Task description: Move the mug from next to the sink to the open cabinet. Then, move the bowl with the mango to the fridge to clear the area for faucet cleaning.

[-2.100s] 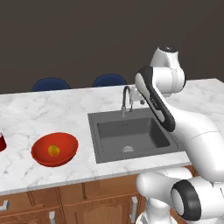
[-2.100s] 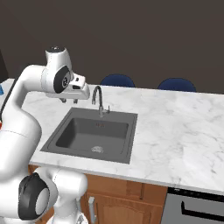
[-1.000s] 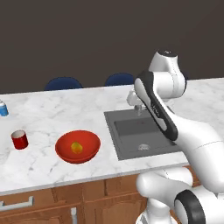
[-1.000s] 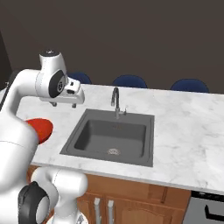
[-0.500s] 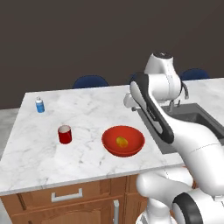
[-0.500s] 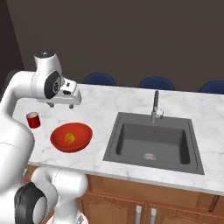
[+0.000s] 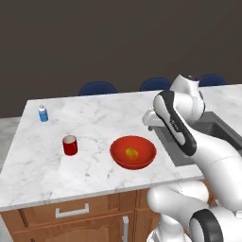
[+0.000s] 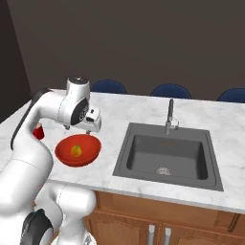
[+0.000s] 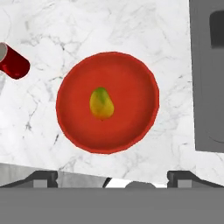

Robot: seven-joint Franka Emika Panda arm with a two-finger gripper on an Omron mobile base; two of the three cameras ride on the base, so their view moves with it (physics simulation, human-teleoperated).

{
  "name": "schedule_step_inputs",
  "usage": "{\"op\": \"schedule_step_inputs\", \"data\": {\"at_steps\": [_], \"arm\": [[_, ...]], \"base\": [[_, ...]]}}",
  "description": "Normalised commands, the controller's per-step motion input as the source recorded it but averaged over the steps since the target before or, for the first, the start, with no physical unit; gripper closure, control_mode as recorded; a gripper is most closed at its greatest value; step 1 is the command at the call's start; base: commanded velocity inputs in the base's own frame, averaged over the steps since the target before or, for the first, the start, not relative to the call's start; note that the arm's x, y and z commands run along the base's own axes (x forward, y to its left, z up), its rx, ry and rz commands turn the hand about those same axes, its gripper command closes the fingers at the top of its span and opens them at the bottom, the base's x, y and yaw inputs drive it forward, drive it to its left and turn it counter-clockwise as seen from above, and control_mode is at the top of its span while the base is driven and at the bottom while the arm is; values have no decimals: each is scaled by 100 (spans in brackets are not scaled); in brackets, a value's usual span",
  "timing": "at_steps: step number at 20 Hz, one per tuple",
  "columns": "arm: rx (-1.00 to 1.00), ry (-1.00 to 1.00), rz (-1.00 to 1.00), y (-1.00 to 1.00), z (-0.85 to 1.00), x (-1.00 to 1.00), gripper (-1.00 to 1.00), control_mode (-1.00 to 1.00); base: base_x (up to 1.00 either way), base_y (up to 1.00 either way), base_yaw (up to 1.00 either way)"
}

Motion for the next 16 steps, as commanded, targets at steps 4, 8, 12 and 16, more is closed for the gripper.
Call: {"op": "schedule_step_inputs", "data": {"at_steps": [4,8,12,16], "arm": [[20,3,0,-36,-63,19,-100,-100],[3,9,0,-36,-46,33,-100,-100],[0,20,0,-5,-47,41,-100,-100],[0,18,0,0,-52,33,-100,-100]], "base": [[0,0,0],[0,0,0],[0,0,0],[0,0,0]]}}
